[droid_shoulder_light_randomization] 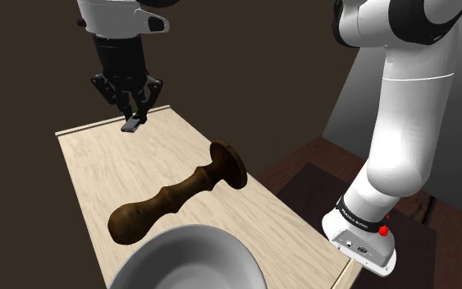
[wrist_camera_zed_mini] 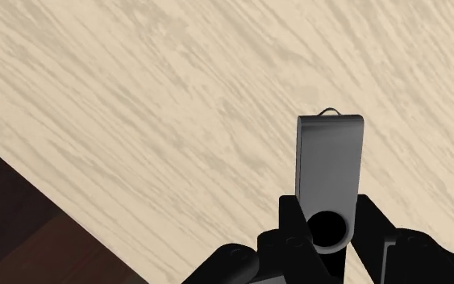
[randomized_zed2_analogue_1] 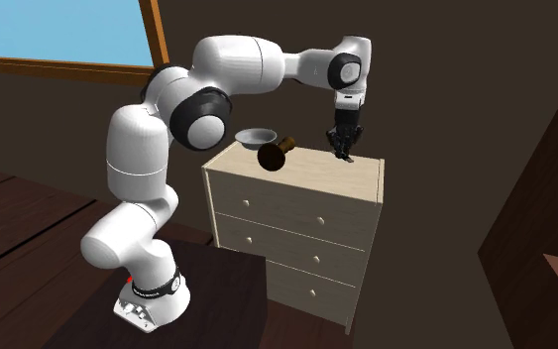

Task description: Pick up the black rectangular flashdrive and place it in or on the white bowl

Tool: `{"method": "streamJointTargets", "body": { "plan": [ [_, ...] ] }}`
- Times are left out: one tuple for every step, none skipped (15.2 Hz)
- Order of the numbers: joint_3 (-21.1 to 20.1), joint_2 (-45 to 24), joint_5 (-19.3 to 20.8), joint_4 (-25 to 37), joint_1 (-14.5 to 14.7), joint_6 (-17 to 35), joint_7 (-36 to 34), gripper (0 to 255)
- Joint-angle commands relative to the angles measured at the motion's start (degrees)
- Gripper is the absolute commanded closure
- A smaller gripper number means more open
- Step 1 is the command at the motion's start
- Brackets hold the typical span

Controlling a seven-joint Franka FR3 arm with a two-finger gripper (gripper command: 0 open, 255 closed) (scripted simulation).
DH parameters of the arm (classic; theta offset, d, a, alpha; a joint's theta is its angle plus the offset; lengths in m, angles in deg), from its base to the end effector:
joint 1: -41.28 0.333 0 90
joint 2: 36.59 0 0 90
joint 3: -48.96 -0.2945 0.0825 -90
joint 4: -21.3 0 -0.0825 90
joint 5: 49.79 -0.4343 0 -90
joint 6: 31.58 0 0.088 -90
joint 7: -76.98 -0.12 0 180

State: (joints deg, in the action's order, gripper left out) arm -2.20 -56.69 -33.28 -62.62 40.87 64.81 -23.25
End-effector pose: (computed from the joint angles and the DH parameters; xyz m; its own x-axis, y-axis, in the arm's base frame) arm 0.5024 0.4575 0.5005 0.6519 -0.7581 0.0156 -0.7582 -0.6520 0.0008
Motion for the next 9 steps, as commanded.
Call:
{"method": "streamJointTargets", "body": {
  "plan": [
    [-0.02,-0.13,0.05,1.8,0.39,-1.68,0.09,255],
    [-0.02,-0.25,0.12,2.74,0.63,-2.51,0.11,255],
    [-0.01,-0.39,0.21,3.71,0.89,-3.35,0.12,255],
    [0.0,-0.55,0.31,4.71,1.18,-4.21,0.13,255],
    [0.02,-0.73,0.44,5.73,1.48,-5.07,0.14,255],
    [0.04,-0.93,0.58,6.79,1.81,-5.95,0.13,255],
    [0.07,-1.16,0.74,7.89,2.16,-6.85,0.13,255],
    [0.11,-1.4,0.92,9.01,2.54,-7.76,0.12,255],
    [0.15,-1.67,1.13,10.18,2.95,-8.68,0.11,255]
  ]
}}
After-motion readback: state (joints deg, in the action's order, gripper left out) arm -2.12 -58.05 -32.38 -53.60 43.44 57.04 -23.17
